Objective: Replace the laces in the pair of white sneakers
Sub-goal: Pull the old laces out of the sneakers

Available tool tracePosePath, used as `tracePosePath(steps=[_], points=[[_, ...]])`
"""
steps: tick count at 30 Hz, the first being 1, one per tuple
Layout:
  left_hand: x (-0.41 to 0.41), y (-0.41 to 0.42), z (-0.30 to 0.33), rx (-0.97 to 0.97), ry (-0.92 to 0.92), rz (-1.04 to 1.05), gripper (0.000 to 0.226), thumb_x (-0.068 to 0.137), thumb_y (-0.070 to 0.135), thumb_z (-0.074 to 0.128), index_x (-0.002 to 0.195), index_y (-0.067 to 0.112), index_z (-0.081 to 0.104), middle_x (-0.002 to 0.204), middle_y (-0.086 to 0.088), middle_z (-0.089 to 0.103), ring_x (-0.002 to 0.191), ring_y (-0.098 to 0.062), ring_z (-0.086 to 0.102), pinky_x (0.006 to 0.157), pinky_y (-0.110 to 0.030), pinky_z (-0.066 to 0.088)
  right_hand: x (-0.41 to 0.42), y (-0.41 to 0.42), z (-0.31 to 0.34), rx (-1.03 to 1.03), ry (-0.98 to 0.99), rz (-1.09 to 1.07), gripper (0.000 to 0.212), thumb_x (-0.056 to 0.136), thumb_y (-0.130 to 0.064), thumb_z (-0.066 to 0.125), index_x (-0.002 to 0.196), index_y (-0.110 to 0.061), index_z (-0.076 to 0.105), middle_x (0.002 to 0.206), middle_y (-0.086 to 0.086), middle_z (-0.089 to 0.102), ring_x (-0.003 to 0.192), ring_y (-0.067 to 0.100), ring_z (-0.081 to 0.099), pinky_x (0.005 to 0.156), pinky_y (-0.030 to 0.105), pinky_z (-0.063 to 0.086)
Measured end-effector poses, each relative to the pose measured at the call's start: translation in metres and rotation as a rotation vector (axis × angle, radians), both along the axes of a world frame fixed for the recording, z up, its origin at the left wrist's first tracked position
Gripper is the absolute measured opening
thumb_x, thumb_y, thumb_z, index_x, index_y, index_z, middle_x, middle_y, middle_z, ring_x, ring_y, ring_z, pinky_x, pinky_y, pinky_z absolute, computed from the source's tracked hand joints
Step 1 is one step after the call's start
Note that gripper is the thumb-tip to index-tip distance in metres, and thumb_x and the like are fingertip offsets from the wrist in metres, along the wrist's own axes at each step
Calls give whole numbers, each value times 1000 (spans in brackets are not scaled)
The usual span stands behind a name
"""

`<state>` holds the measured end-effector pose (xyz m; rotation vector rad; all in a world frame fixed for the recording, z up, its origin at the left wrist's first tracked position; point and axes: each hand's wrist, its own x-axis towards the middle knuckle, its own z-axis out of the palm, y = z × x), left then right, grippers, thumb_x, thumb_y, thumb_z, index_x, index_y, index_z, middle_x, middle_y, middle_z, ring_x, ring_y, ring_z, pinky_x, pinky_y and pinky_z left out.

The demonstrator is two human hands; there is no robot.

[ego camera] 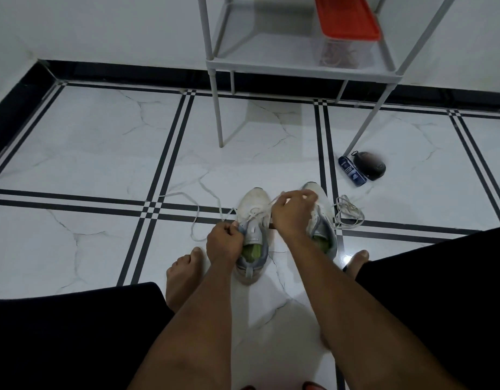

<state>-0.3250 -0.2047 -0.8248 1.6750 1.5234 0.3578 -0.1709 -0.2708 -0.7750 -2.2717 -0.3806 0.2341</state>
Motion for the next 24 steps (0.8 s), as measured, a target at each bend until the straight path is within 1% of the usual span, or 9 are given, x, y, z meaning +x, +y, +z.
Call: tracePosePath(steps=[2, 5, 8, 10, 13, 15, 18, 20, 24], points=[[0, 0, 0, -1, 2, 3, 29, 100, 40, 58, 80, 19, 62, 90, -5, 71, 90, -31, 63, 78, -34, 46, 3, -3, 8, -100, -116, -53, 27, 101, -23, 62, 122, -8, 64, 148, 17, 34, 125, 39, 47, 90, 45, 54], [0, -2, 0, 6, 9, -2, 30, 101, 40, 57, 82, 17, 62, 89, -4, 69, 90, -32, 63, 76, -33, 43, -9, -11, 0, -302, -175, 293, 49, 99, -41, 64, 143, -22, 56, 155, 17, 27, 136, 39, 35, 105, 50, 44], [1, -3, 2, 25, 21, -31, 27, 101, 36, 57, 82, 17, 60, 84, -1, 65, 85, -29, 61, 73, -33, 41, -29, -13, -17, -479, -118, 626, 35, 97, -44, 64, 131, -35, 70, 155, 8, 31, 141, 34, 30, 115, 47, 32], [0, -2, 2, 36, 34, -43, 25, 100, 34, 56, 82, 16, 60, 83, -1, 66, 83, -29, 61, 72, -34, 44, -33, -12, -21, -430, -87, 660, 18, 97, -38, 68, 112, -36, 78, 148, 2, 39, 137, 29, 34, 112, 42, 33], [-3, 0, -1, 18, 43, -38, 27, 100, 38, 56, 84, 18, 64, 88, -2, 70, 86, -30, 64, 77, -37, 52, -17, -5, -5, -148, 143, 442, 14, 92, -20, 68, 92, -31, 77, 126, -1, 48, 132, 25, 42, 104, 29, 31], [-3, 1, -1, 1, 36, -34, 29, 99, 41, 57, 84, 19, 66, 89, -2, 71, 88, -29, 65, 80, -37, 52, 3, 1, 14, 46, 215, 143, 18, 92, -14, 63, 90, -29, 72, 128, 2, 48, 131, 27, 45, 102, 29, 36], [-2, 2, -1, -3, 37, -31, 30, 99, 43, 58, 82, 20, 66, 87, 0, 71, 87, -27, 65, 78, -35, 51, 20, -2, 25, -97, -38, -61, 17, 95, -20, 61, 108, -27, 68, 135, 7, 44, 127, 32, 42, 96, 42, 47], [-2, 2, -1, -8, 41, -30, 31, 99, 44, 57, 81, 19, 65, 85, 0, 70, 87, -28, 65, 77, -35, 51, 14, -7, 16, -213, -182, 79, 30, 96, -31, 64, 126, -26, 64, 139, 12, 42, 127, 33, 40, 98, 47, 48], [-1, 0, 0, -2, 40, -33, 28, 100, 43, 57, 87, 20, 67, 90, -1, 72, 88, -28, 65, 77, -35, 50, -23, -12, -12, -451, -133, 573, 40, 96, -48, 64, 134, -34, 67, 150, 12, 36, 138, 34, 32, 114, 47, 36]])
